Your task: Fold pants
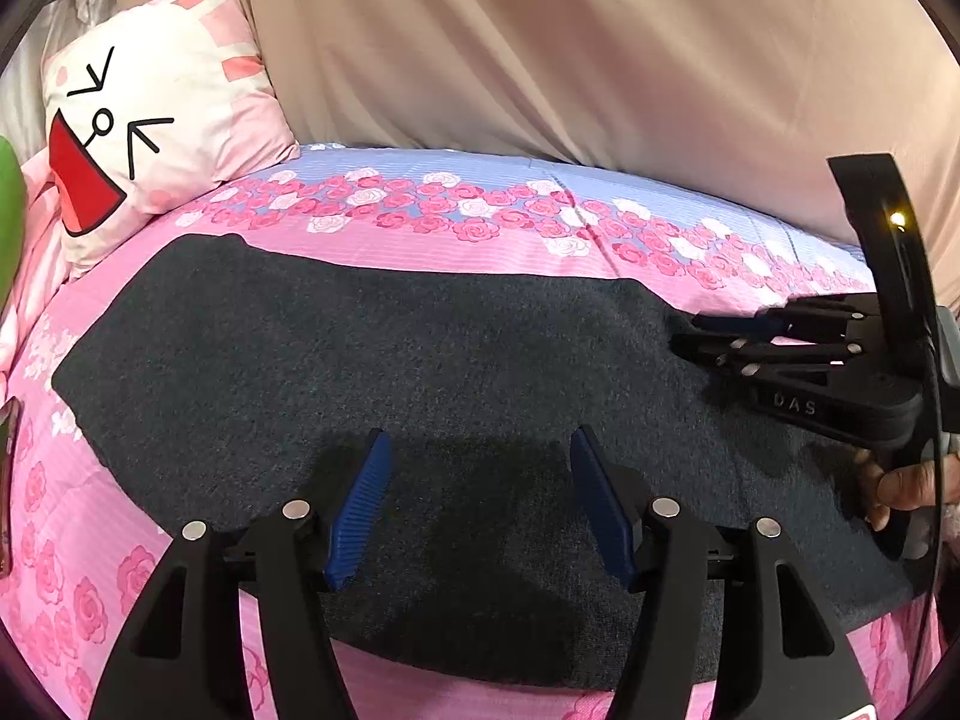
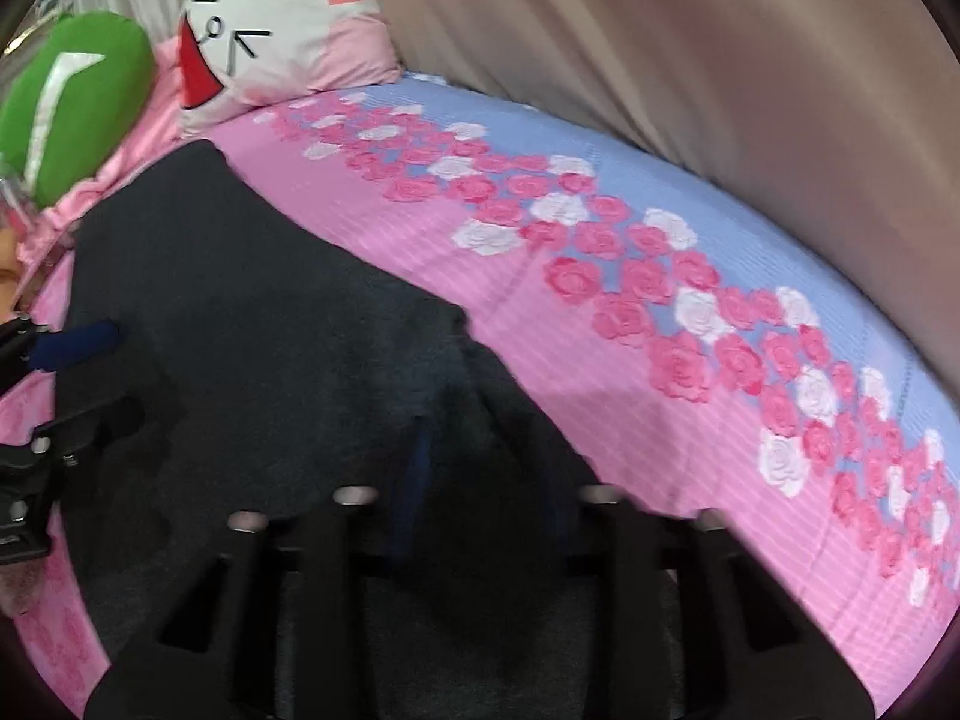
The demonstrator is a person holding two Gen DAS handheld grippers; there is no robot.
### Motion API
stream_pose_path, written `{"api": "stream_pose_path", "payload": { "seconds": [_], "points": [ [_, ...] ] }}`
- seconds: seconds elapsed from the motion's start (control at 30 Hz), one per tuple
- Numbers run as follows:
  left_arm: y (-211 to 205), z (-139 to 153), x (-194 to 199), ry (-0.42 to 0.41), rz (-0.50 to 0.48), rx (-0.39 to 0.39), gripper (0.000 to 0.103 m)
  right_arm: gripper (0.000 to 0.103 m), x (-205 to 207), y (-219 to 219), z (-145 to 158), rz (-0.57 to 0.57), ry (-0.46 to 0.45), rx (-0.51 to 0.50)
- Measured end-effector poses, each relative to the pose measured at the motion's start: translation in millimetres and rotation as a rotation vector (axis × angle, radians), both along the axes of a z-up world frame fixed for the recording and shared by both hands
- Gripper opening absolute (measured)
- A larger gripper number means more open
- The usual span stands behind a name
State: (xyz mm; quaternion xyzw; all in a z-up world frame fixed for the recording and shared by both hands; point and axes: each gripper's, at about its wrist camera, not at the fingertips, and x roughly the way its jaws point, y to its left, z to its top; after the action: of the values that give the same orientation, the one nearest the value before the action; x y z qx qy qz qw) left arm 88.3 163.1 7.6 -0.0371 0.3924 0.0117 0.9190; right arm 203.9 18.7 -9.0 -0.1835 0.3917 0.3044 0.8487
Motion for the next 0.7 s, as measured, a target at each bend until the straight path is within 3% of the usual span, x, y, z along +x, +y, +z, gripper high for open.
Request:
{"api": "stream_pose_path", "payload": {
  "seconds": [0.07, 0.13, 0.27, 0.37, 0.43, 0.5, 0.57, 0.67, 0.7],
  "points": [
    [1.3, -0.3, 0.0, 0.0, 0.003, -0.003, 0.06, 0.002, -6.2, 7.0, 4.8, 0.011, -0.063, -0.061],
    [0.7, -0.8, 0.4, 0.001, 0.0, 0.001, 0.06, 0.002, 1.7, 4.0, 12.5, -0.036, -0.102, -0.057],
    [-2.1, -3.9, 1.7, 0.011, -0.005, 0.015, 0.064, 0.004, 24.7, 2.0, -4.6, -0.06, -0.061, -0.045],
    [-3.6, -6.7, 3.5, 0.023, -0.007, 0.024, 0.066, 0.008, 20.6, -15.2, 12.3, -0.104, -0.071, 0.022],
    [-3.6, -7.8, 4.4, 0.029, -0.005, 0.024, 0.066, 0.008, -0.8, -38.8, 33.8, -0.142, -0.116, 0.064],
    [-2.7, -8.8, 5.1, 0.034, -0.003, 0.018, 0.066, 0.008, -32.4, -69.4, 43.2, -0.178, -0.105, 0.1],
    [-2.9, -9.5, 5.7, 0.04, -0.005, 0.017, 0.067, 0.008, -54.8, -92.7, 35.5, -0.212, -0.085, 0.09],
    [-4.6, -9.8, 7.1, 0.046, -0.007, 0.028, 0.071, 0.009, -64.8, -142.3, -3.9, -0.347, -0.003, 0.004],
    [-5.3, -9.7, 6.7, 0.044, -0.005, 0.034, 0.071, 0.013, -70.8, -167.3, -4.2, -0.376, 0.007, 0.09]
  ]
}}
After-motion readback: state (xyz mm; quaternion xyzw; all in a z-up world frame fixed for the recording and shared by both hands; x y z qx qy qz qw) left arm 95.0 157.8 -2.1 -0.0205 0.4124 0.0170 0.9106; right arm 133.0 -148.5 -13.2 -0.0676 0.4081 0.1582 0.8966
